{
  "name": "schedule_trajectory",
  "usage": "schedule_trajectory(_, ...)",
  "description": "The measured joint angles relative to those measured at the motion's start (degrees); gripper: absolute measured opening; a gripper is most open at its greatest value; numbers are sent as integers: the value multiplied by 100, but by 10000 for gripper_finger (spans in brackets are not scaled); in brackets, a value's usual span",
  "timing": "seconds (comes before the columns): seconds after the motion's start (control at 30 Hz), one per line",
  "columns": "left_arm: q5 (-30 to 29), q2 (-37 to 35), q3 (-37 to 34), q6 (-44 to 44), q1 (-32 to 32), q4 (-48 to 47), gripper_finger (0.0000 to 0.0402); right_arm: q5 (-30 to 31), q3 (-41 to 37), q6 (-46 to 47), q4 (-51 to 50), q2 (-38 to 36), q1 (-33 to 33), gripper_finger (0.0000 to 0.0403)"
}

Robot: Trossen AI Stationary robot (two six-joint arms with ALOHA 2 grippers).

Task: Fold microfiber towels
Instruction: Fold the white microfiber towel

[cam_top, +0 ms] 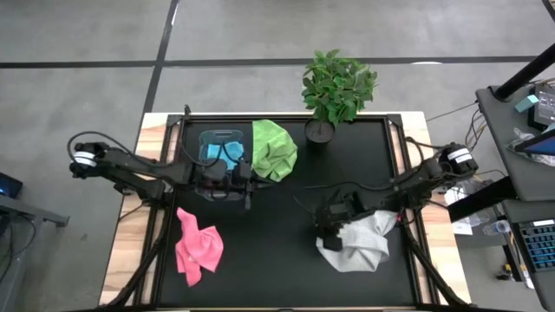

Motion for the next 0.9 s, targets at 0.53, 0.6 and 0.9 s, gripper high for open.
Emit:
schedule_trajectory(0.53, -9, 225, 19, 114, -868, 511, 0, 485, 1234, 1622, -2362, 2, 1800, 159)
schedule_trajectory(0.6, -20, 299, 20, 346, -1067, 714, 0, 792, 1192, 1733, -2365, 2, 2028, 156)
schedule_trajectory(0.9, -151, 579, 38, 666, -1530, 1870, 0, 1654, 981, 2621, -2427, 2, 2739, 139)
